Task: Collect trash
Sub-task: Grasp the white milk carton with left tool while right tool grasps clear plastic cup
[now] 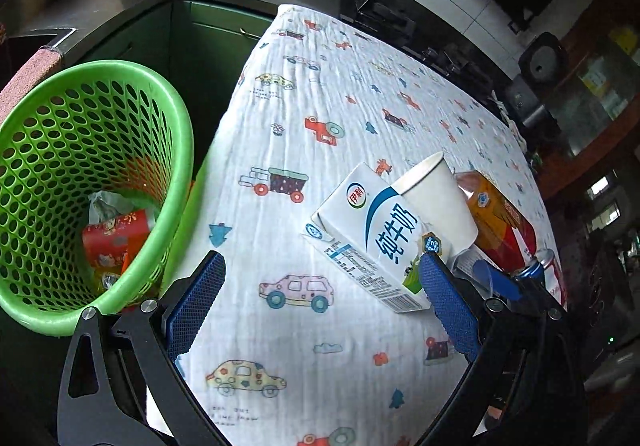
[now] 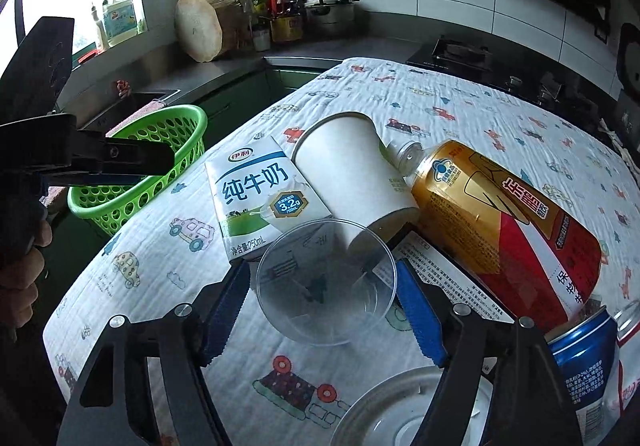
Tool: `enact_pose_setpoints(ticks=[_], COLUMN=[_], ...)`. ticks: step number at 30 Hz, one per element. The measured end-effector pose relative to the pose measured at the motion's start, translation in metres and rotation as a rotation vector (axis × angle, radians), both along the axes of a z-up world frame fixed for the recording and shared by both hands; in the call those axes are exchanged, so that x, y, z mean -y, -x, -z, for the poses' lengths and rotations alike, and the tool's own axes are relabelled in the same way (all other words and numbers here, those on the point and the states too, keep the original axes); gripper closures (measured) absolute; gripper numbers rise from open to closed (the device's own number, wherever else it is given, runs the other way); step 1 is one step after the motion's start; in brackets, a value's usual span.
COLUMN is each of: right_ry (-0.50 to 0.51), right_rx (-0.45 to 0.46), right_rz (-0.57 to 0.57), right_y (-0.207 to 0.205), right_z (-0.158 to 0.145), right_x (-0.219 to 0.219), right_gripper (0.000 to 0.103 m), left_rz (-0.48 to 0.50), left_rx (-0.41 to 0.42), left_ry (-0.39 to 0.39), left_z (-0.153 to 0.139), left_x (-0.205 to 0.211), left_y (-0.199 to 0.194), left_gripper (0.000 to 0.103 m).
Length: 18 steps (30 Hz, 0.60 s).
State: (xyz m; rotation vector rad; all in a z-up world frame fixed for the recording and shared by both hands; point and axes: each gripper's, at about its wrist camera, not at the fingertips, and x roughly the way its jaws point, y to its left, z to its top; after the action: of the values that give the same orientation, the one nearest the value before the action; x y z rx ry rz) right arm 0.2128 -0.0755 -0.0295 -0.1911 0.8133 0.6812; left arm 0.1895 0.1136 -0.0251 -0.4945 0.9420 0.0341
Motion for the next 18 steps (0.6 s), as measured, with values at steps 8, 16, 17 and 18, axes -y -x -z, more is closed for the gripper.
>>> enact_pose_setpoints(ticks=[8,16,17,18], right_ry=[-0.038,-0.1,-0.112,-0.124], right_rx=[-0.002,0.018,0.018,0.021], right_rz=[-0.006,0.003,0.006,0.009], right_y=[0.005,0.025,0.028,0.03], right_z=[-0.003,-0.018,-0.02,-0.022], right_x=[0.008,0.039,0.044,0.05], right_gripper=[0.042,0.042,0.042,0.042], left_rz=[-0.036,-0.14,-0.152,-0.167], left_rx=[-0.049,-0.102,-0.109,-0.117], left_ry=[0.063,0.135,0.145,0.152], left_z=[0.009,0.017,0.018,0.02], left_x=[0.021,0.032,0.033,0.035], left_y=[-0.017,-0.034,-0.036,-0.039], left_gripper=[0.007,0.007,0.007,0.007])
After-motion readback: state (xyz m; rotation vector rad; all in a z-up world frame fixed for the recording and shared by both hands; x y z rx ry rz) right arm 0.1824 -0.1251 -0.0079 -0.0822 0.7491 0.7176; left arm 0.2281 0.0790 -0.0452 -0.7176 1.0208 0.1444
